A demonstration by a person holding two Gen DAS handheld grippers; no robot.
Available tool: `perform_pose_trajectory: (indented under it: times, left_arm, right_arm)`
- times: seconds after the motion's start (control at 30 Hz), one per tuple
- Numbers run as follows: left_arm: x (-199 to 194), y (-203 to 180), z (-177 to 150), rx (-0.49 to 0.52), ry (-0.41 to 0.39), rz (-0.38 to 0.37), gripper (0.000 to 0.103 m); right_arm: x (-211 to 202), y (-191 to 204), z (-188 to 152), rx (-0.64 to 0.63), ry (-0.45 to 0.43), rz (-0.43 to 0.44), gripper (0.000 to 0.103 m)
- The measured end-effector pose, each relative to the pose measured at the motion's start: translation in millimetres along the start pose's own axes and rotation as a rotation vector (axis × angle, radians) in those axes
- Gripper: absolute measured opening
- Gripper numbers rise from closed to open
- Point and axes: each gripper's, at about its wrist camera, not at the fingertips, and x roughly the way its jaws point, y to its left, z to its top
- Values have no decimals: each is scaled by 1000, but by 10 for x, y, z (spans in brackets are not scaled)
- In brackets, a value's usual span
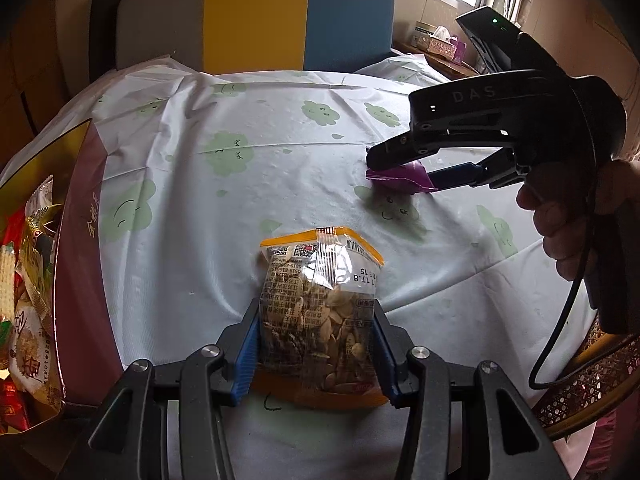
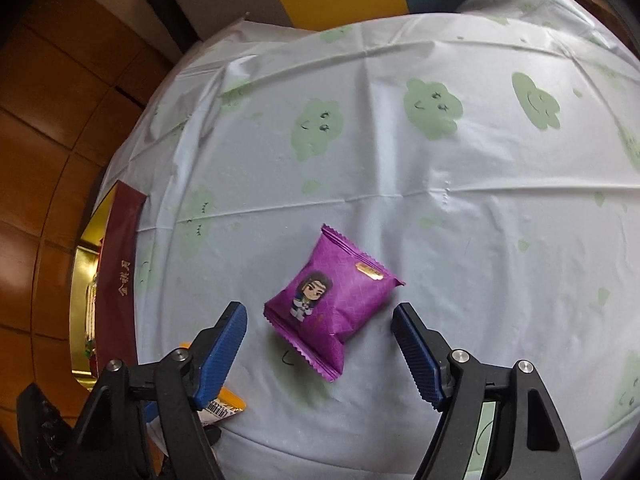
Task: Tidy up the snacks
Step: 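Grasp the purple cake pack with the right tool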
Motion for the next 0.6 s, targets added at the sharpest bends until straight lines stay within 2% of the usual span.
perform_pose_trajectory:
  times: [0.2,0.33,0.43,0.5,0.6]
  left_arm:
    - [-9,2,-9,-6,-5,-5,50]
    - [-15,12,-13,-9,-9,-11,50]
    - [-17,21,-16,-10,-11,-15,50]
    - [-11,21,-12,-14,-11,-14,50]
    - [-7,6,-10,-12,-11,-4,50]
  right_arm:
    - [93,154,100,-48,16,-81,56]
    - [139,448,65,-257,21,-205,45]
    - [143,518,-47,-436,39,-260,43]
    - [113,397,-66,-442,47,-219,43]
    - [61,150,-40,-356,34,-109,44]
